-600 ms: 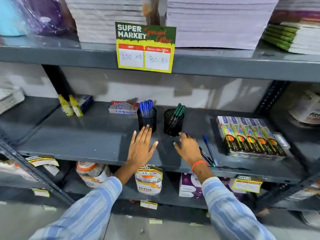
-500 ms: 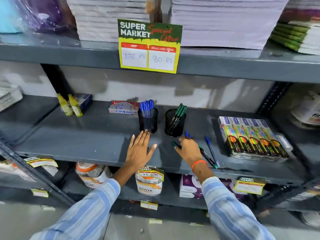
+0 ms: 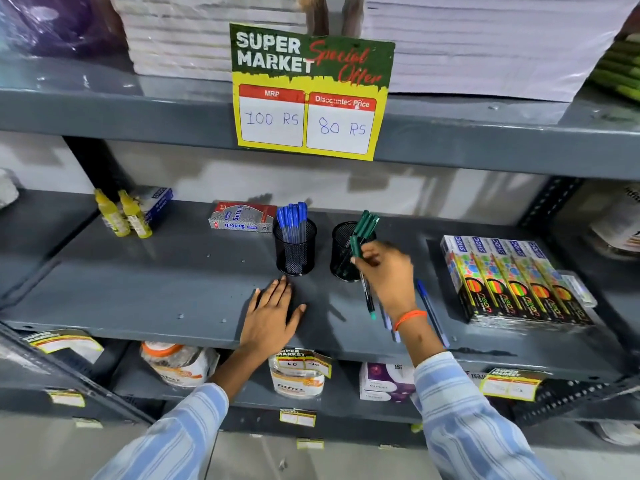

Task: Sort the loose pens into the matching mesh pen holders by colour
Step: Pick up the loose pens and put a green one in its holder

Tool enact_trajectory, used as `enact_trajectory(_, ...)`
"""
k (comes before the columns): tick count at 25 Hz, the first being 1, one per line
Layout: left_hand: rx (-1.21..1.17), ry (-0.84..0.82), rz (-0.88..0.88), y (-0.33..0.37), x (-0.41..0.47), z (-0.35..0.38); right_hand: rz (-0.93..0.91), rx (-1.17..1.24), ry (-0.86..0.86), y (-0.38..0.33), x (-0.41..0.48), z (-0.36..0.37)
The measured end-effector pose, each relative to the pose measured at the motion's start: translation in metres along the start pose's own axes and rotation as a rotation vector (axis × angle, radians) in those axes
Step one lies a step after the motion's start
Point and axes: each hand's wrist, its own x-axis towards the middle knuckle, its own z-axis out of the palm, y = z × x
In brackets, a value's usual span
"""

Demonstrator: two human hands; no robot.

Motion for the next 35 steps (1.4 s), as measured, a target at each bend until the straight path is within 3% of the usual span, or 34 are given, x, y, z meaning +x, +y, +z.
enact_trajectory(5,0.006,0.023,-0.001,0.002,-0.002,0.0,-0.112,0.394,0.442,-0.011,0.02,-0.019)
enact_trajectory(8,0.005,0.019,-0.003,0.002,-0.003,-0.001,-0.059,0.498,0.454,-0.007,0.038,-0.012)
enact_trajectory(15,0.004,-0.003,-0.011,0.003,-0.004,-0.004,0.038,0.011,0.155,0.014,0.054,0.02)
enact_trajectory(20,0.004,-0.011,-0.009,0.003,-0.004,-0.003,0.073,-0.09,0.131,0.023,0.052,0.018)
enact_trajectory(25,-0.001,-0.017,-0.017,0.004,-0.003,-0.004,0.14,-0.044,0.161,0.049,0.033,-0.017)
enact_trajectory(32,-0.005,-0.022,-0.01,0.003,-0.003,-0.004,0.463,-0.446,-0.465,0.078,0.008,-0.043)
enact_trajectory(35,-0.011,-0.018,-0.012,0.003,-0.003,-0.004,0.414,-0.545,-0.528,0.076,0.0,-0.037)
